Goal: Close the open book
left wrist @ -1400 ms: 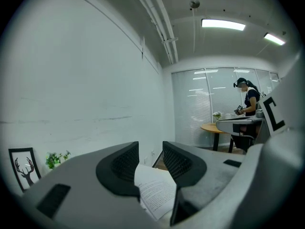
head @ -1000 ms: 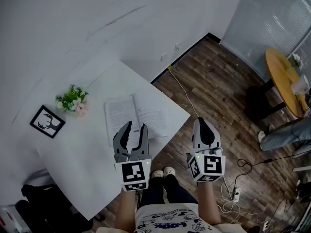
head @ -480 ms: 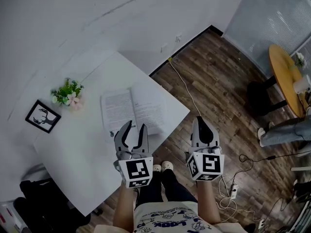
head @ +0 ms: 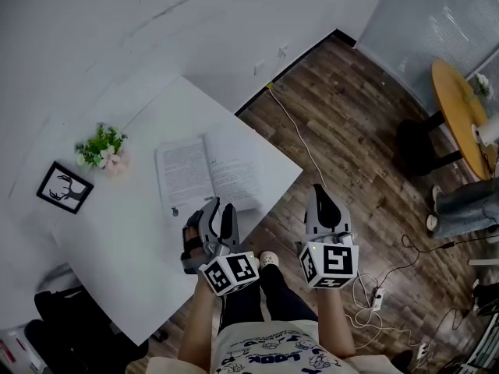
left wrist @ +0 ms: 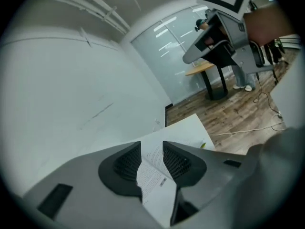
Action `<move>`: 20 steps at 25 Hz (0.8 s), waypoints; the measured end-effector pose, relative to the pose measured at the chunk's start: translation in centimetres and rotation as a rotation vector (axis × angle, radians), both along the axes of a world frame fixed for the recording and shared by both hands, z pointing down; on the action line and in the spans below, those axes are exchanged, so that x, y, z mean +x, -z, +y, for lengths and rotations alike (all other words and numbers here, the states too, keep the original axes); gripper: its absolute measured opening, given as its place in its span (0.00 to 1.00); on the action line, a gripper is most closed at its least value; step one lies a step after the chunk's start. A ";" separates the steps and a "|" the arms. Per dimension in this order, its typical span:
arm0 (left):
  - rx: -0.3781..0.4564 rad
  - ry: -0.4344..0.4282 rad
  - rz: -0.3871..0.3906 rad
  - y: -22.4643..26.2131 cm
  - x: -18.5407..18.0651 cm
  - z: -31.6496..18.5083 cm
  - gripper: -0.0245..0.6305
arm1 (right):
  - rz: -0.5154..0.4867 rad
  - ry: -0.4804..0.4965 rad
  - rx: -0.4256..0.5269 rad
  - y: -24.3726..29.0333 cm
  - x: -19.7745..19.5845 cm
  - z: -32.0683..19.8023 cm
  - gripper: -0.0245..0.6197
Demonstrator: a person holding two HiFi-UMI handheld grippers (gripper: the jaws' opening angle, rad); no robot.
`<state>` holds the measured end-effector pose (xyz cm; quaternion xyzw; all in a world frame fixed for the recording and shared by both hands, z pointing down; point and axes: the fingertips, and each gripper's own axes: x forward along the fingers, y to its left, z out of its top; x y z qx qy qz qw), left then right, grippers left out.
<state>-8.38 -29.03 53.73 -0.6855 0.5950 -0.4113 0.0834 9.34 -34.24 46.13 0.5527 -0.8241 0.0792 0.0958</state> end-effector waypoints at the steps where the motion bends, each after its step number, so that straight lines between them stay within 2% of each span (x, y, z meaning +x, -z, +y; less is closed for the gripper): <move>1: -0.010 -0.014 -0.018 -0.5 0.2 0.0 0.25 | 0.000 -0.004 -0.002 -0.1 0.2 0.0 0.09; 11: -0.047 -0.138 -0.184 -3.7 3.1 -0.1 0.25 | -0.001 -0.046 -0.011 -0.5 2.4 0.1 0.09; 20: -0.100 -0.201 -0.234 -6.6 5.2 0.3 0.28 | 0.000 -0.079 -0.016 -0.7 4.3 0.2 0.09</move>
